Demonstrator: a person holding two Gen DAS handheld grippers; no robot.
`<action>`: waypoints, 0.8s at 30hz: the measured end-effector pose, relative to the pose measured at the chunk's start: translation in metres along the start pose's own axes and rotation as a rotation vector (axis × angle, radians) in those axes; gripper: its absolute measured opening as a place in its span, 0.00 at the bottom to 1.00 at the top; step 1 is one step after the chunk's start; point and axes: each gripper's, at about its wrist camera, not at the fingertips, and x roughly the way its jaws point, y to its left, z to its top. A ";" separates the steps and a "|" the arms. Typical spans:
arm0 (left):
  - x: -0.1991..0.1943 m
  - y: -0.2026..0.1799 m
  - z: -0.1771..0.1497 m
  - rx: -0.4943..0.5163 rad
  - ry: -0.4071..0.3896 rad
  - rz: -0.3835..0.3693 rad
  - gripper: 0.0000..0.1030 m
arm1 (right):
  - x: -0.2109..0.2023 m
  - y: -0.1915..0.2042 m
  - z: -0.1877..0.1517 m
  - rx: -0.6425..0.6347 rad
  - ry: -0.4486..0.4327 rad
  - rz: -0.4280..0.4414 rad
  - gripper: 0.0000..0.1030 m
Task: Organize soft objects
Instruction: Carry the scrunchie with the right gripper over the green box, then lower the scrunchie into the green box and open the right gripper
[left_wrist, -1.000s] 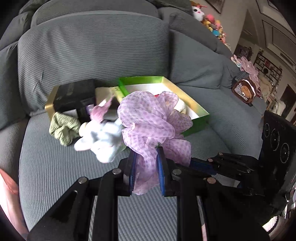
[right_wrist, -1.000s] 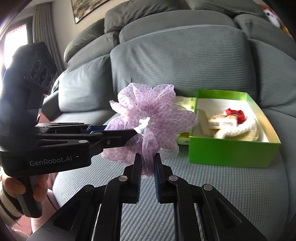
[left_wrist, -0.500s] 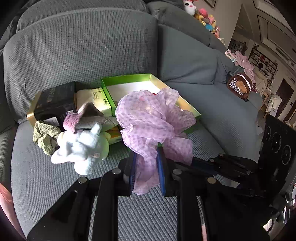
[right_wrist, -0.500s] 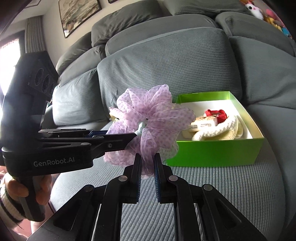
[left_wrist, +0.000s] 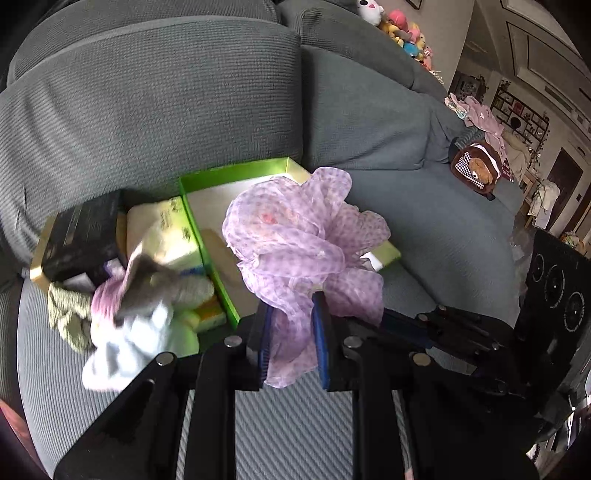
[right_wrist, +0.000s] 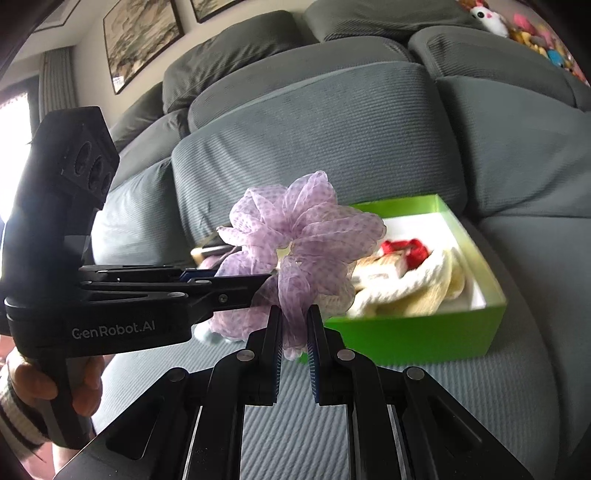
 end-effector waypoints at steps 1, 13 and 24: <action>0.003 -0.001 0.004 0.004 -0.002 0.001 0.17 | 0.001 -0.002 0.003 -0.001 -0.002 -0.004 0.13; 0.059 0.006 0.065 -0.026 0.008 0.016 0.15 | 0.040 -0.043 0.054 -0.001 0.018 -0.090 0.13; 0.115 0.022 0.086 -0.073 0.101 0.054 0.16 | 0.096 -0.076 0.068 0.055 0.165 -0.108 0.13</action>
